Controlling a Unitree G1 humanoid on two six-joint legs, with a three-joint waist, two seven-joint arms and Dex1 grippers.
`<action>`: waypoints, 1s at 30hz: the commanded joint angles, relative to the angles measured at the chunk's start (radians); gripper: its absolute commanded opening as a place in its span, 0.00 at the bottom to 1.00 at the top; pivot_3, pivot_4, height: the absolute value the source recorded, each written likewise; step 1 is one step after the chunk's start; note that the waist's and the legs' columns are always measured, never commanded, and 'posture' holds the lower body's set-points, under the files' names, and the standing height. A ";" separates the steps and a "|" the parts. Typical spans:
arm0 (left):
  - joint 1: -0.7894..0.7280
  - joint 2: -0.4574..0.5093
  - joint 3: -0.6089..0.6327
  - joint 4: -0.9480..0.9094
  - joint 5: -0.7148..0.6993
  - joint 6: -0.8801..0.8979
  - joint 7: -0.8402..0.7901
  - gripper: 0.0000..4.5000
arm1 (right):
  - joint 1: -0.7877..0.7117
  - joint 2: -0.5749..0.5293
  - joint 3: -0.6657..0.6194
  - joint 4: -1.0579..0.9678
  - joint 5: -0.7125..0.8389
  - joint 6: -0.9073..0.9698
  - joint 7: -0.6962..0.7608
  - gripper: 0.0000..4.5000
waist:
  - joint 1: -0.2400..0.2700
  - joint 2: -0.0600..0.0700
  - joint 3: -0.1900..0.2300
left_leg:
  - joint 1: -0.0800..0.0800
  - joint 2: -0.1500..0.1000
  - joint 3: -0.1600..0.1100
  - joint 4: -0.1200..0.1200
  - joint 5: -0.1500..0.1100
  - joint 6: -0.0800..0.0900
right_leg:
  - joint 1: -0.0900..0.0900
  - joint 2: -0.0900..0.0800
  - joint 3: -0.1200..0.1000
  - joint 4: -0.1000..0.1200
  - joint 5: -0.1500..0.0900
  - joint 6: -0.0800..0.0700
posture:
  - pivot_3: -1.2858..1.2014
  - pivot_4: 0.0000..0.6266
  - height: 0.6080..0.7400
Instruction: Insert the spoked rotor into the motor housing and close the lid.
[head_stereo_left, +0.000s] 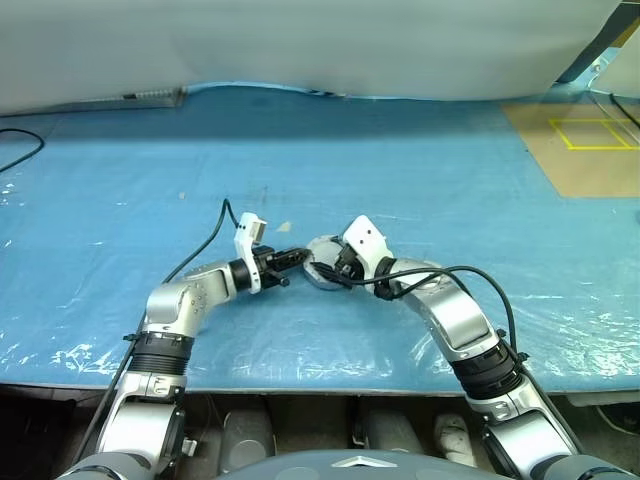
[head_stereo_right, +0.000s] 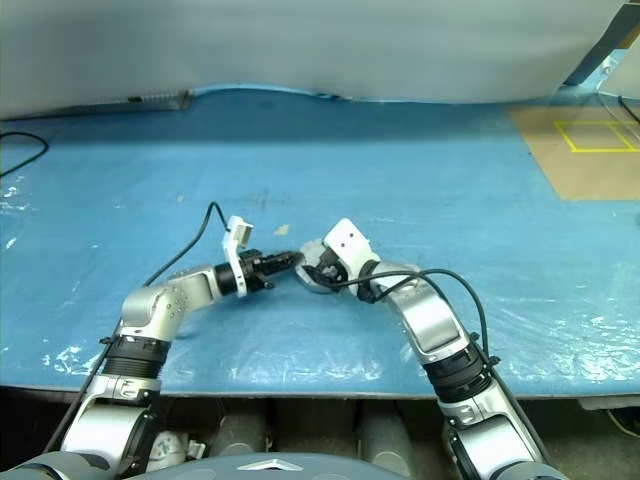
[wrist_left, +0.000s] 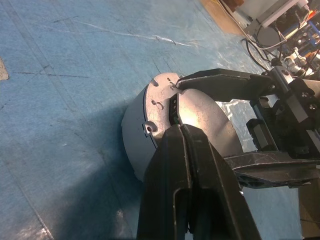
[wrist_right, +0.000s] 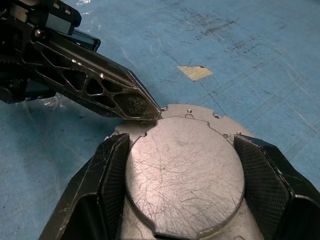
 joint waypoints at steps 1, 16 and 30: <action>0.003 0.001 -0.042 -0.015 0.017 0.040 0.009 0.00 | 0.034 -0.009 0.030 0.068 -0.022 0.026 0.003 0.66 | 0.000 0.000 0.000 | 0.000 0.000 0.000 0.000 0.000 0.000 | 0.000 0.000 0.000 0.000 0.000 0.000 | 0.52 0.24 1.00; -0.029 0.032 -0.057 -0.035 0.046 0.060 0.022 0.00 | 0.091 0.030 -0.337 -0.055 0.296 0.119 0.029 1.00 | 0.023 0.000 0.000 | 0.000 -0.001 0.000 -0.008 0.000 0.000 | 0.001 -0.001 0.000 -0.007 0.003 -0.005 | 0.52 0.24 1.00; -0.043 0.020 -0.070 -0.036 0.048 0.040 0.013 0.00 | 0.103 0.138 -0.566 -0.008 0.585 0.469 -0.104 1.00 | 0.024 0.001 0.000 | -0.003 -0.001 0.000 -0.011 0.000 0.000 | 0.000 0.000 -0.003 -0.012 0.003 -0.005 | 0.52 0.24 1.00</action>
